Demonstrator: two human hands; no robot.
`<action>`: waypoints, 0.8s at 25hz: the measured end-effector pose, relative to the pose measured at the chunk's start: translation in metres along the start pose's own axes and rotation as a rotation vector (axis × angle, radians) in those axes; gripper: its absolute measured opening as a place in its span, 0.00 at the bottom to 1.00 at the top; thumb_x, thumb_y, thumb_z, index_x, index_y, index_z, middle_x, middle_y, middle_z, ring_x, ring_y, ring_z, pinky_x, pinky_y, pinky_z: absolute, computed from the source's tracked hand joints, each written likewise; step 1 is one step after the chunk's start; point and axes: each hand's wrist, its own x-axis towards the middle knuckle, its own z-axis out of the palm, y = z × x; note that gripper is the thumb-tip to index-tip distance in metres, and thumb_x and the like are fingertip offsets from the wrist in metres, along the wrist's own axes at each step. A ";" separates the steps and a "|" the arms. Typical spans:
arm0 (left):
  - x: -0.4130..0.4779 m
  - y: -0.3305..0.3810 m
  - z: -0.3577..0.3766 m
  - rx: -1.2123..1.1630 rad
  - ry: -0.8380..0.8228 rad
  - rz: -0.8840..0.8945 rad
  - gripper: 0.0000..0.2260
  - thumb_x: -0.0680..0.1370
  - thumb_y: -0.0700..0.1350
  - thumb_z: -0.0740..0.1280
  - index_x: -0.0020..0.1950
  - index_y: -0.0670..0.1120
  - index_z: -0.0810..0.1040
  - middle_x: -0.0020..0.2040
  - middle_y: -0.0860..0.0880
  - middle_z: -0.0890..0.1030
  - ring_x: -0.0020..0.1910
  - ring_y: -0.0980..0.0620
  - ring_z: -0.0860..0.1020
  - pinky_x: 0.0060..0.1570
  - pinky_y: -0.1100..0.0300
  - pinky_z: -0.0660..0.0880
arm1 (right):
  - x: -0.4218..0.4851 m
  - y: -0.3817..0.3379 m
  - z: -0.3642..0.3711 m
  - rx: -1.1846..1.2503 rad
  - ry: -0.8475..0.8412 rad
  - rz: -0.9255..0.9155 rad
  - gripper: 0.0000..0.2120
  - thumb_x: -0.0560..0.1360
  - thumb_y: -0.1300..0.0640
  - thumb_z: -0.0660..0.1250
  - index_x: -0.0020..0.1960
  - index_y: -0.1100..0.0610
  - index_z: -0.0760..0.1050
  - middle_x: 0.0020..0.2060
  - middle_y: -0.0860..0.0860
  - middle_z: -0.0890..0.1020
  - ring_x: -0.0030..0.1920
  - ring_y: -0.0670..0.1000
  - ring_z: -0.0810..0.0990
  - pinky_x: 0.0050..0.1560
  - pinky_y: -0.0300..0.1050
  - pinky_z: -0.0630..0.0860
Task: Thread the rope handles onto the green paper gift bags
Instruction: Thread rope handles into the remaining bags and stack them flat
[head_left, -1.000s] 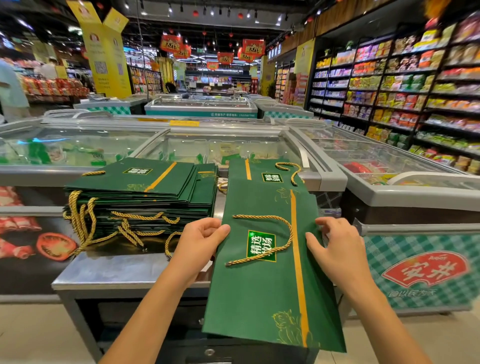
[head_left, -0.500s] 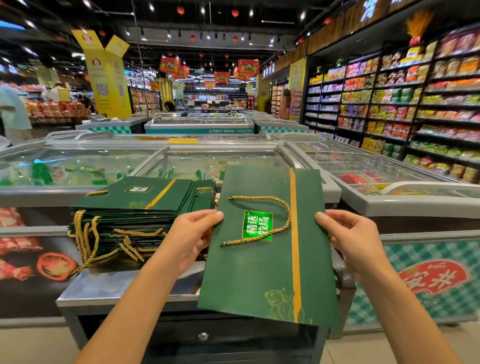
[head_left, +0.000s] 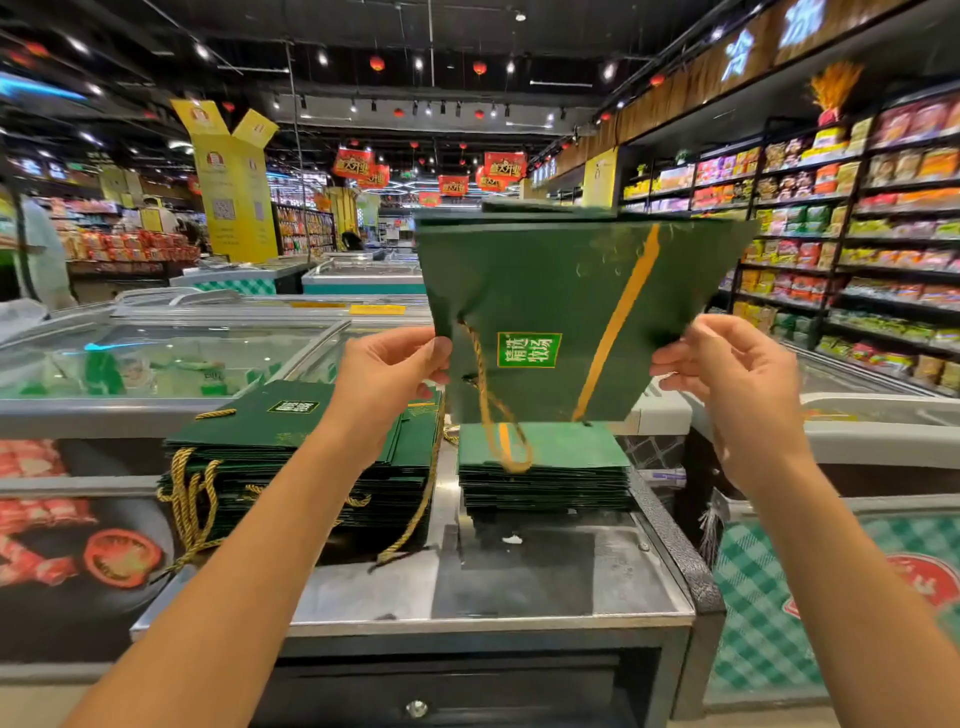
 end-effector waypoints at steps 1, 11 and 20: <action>-0.002 -0.005 -0.001 0.021 -0.012 -0.006 0.05 0.80 0.41 0.69 0.50 0.47 0.85 0.40 0.50 0.86 0.38 0.55 0.82 0.38 0.63 0.78 | -0.001 0.005 -0.002 0.045 -0.004 0.024 0.10 0.83 0.60 0.62 0.46 0.57 0.79 0.37 0.55 0.86 0.40 0.55 0.84 0.43 0.45 0.82; -0.051 -0.092 -0.012 0.088 -0.078 -0.305 0.09 0.79 0.38 0.70 0.58 0.45 0.83 0.48 0.48 0.87 0.48 0.50 0.85 0.45 0.59 0.82 | -0.046 0.088 -0.044 -0.584 -0.401 0.244 0.08 0.77 0.58 0.71 0.51 0.46 0.83 0.42 0.47 0.86 0.41 0.45 0.81 0.45 0.41 0.75; -0.088 -0.107 -0.002 0.005 0.056 -0.478 0.08 0.75 0.43 0.76 0.53 0.45 0.83 0.46 0.49 0.87 0.45 0.50 0.85 0.37 0.53 0.83 | -0.081 0.131 -0.025 -1.281 -0.359 -0.191 0.20 0.77 0.42 0.65 0.63 0.54 0.78 0.50 0.52 0.79 0.51 0.55 0.75 0.52 0.54 0.76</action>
